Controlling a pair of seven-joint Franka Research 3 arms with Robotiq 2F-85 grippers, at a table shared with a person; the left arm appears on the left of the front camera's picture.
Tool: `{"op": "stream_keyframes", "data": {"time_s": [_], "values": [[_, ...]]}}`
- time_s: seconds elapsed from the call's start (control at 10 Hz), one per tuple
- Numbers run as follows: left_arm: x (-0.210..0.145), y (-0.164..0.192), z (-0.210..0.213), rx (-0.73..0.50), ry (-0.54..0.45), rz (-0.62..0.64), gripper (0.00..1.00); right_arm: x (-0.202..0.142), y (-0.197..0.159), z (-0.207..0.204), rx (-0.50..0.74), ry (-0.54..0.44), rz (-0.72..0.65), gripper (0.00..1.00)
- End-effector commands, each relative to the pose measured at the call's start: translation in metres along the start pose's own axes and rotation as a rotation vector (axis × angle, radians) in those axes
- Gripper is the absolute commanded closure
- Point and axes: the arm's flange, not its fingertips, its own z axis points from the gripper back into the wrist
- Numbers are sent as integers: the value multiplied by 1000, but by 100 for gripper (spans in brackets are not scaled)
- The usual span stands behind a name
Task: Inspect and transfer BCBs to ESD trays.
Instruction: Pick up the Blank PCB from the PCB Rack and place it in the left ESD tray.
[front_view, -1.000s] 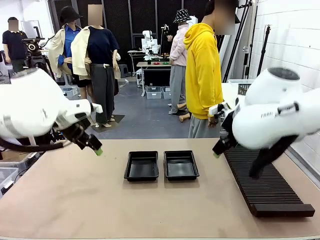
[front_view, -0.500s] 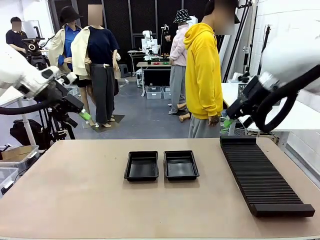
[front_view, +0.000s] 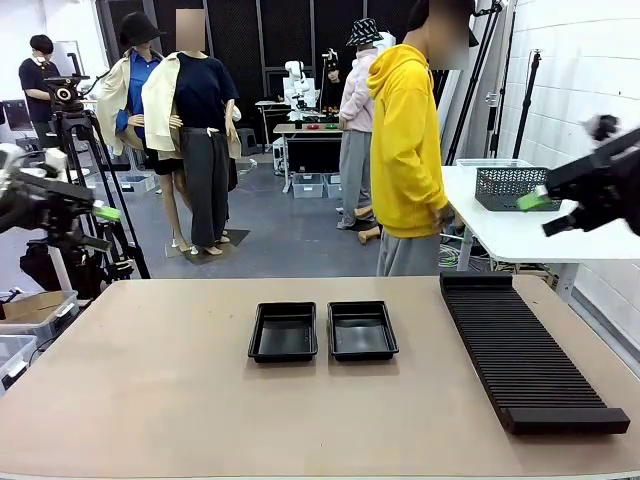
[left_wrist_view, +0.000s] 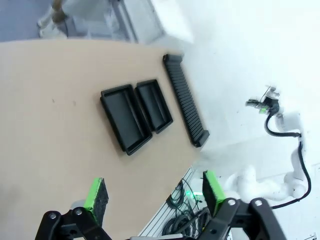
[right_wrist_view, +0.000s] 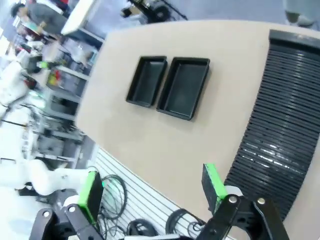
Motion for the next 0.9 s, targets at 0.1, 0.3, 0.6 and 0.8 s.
{"op": "stream_keyframes", "data": {"time_s": [0.1,0.3,0.6,0.8], "values": [[-2,17,43,-116,-149,45,0,-29,-63,27,195,-77,-16,0],[-2,14,66,-139,-203,61,0,-48,-111,38,337,-121,-32,0],[-2,23,79,-182,-211,64,0,-64,-132,49,395,-181,-30,0],[-4,21,80,-180,-181,24,0,-62,-134,55,414,-181,-15,0]]}}
